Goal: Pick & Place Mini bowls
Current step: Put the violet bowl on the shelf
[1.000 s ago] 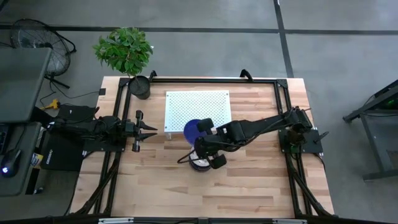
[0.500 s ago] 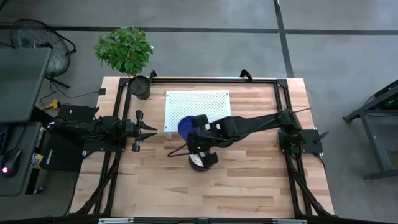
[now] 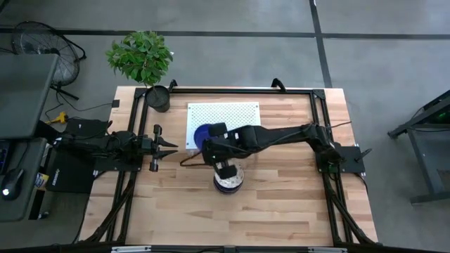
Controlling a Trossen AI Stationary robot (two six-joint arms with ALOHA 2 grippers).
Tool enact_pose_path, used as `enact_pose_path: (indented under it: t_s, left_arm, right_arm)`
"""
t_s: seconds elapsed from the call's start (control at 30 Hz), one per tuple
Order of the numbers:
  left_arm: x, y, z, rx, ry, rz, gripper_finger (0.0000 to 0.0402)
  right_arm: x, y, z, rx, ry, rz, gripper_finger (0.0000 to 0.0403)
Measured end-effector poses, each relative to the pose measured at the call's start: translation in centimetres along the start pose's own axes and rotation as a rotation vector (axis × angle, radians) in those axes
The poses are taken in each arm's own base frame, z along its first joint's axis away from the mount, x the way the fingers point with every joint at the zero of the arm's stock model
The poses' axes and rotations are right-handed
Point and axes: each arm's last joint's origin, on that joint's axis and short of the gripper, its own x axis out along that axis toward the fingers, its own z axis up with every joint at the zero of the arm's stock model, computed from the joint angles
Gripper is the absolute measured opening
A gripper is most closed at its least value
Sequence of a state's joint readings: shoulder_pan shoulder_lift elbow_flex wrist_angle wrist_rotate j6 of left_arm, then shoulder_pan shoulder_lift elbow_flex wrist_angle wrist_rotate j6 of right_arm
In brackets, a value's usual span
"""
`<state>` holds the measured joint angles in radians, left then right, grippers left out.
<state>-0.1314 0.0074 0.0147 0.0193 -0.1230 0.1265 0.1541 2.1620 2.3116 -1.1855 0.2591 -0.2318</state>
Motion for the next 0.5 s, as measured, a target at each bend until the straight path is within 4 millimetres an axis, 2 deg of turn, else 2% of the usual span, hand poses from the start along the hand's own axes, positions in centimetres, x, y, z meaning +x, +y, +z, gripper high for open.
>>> enact_pose_path:
  t_s: [0.5]
  left_arm:
    - [0.0,0.0,0.0,0.000,0.000,0.000,0.0072]
  right_arm:
    - [1.4,-7.3,-2.3,-0.295,0.008,0.028,0.0000]
